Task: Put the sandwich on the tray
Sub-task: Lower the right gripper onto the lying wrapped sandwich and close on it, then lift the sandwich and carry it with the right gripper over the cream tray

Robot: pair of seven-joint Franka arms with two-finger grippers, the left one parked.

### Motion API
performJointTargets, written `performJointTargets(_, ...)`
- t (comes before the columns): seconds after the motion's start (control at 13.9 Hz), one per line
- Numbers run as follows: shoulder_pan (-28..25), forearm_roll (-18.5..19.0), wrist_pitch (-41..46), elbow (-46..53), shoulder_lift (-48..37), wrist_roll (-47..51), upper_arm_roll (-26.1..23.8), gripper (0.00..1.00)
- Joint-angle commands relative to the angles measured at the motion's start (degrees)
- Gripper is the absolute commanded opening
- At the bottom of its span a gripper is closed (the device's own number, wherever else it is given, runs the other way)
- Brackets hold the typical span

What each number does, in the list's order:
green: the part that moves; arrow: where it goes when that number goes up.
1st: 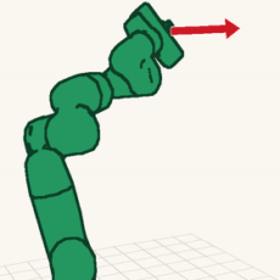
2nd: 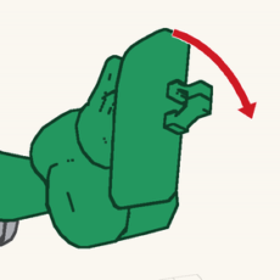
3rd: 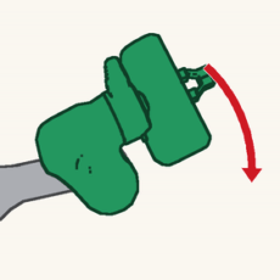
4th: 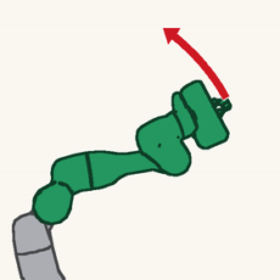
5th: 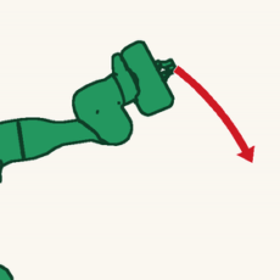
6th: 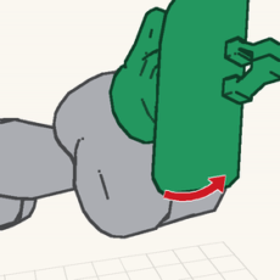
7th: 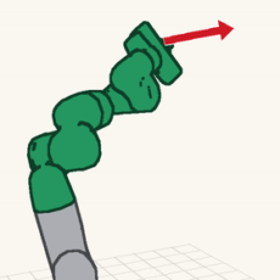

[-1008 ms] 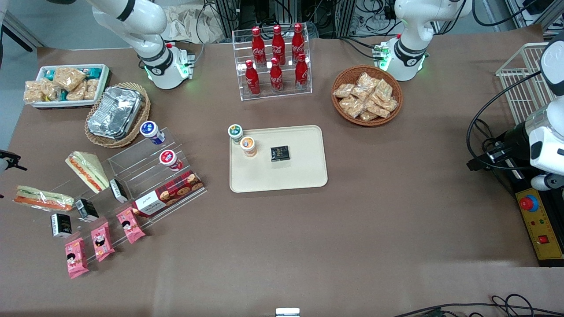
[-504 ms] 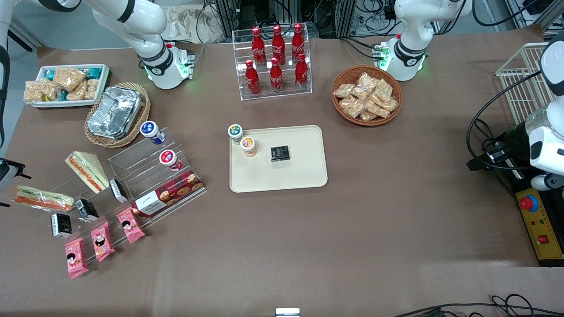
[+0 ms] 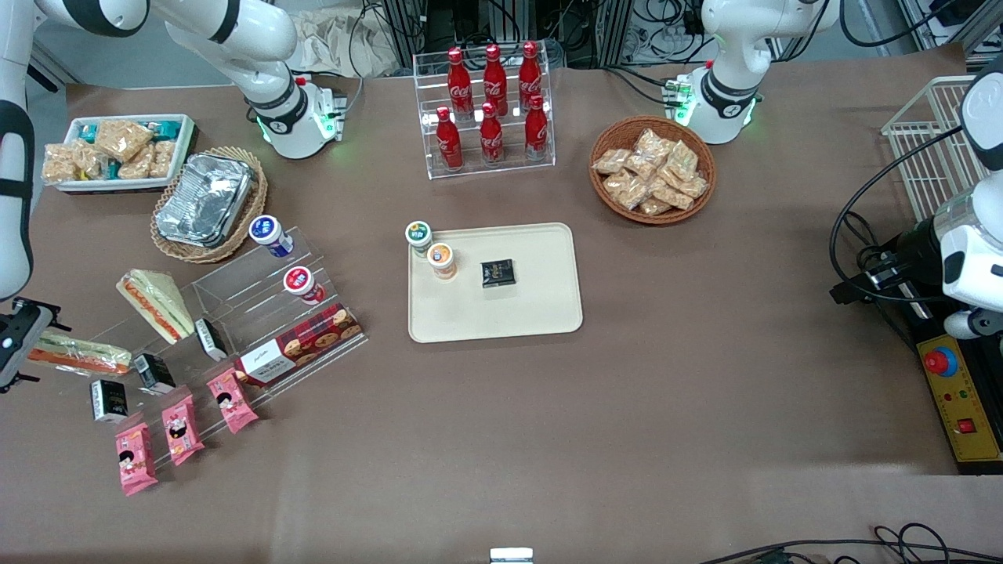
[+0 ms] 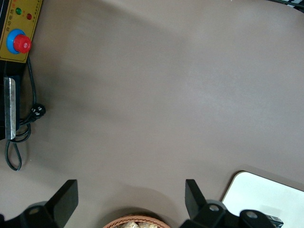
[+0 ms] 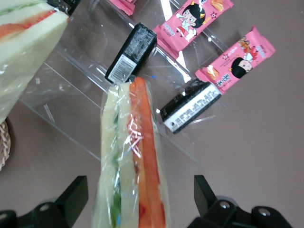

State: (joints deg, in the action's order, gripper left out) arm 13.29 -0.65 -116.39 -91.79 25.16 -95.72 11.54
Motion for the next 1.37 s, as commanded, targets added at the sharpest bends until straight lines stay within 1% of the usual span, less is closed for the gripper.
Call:
performJointTargets(0.0, 0.51, -1.64, -0.59, 1.0, 2.26, -1.05, -0.03, 0.89)
performJointTargets(0.07, 0.51, -1.64, -0.5, 0.91, 2.18, -1.13, -0.03, 0.69)
performJointTargets(0.22, 0.59, -1.64, -0.33, 0.82, 2.09, -1.57, -0.03, 0.35)
performJointTargets(0.36, 0.86, -1.73, -0.24, 0.73, 1.74, -1.57, 0.06, 0.16)
performJointTargets(0.43, 0.86, -2.6, 0.02, 0.73, 1.04, -1.66, 0.23, 0.03)
performJointTargets(0.5, 0.86, -3.91, 0.29, 0.64, -0.96, -1.57, 0.49, 0.0)
performJointTargets(0.79, 0.16, -4.19, 3.0, 0.91, -9.05, -0.78, 0.24, 0.0)
performJointTargets(0.94, -1.07, -4.1, 8.78, 0.99, -12.74, -0.52, -0.03, 0.0)
performJointTargets(1.08, -4.48, -4.1, 13.81, 1.0, -15.56, -0.16, -0.12, 0.0)
performJointTargets(1.22, -11.32, -3.22, 14.44, 1.08, -17.42, -0.17, 0.06, 0.0)
performJointTargets(1.3, -13.53, -3.31, 14.53, 1.17, -17.77, 0.36, -0.03, 0.0)
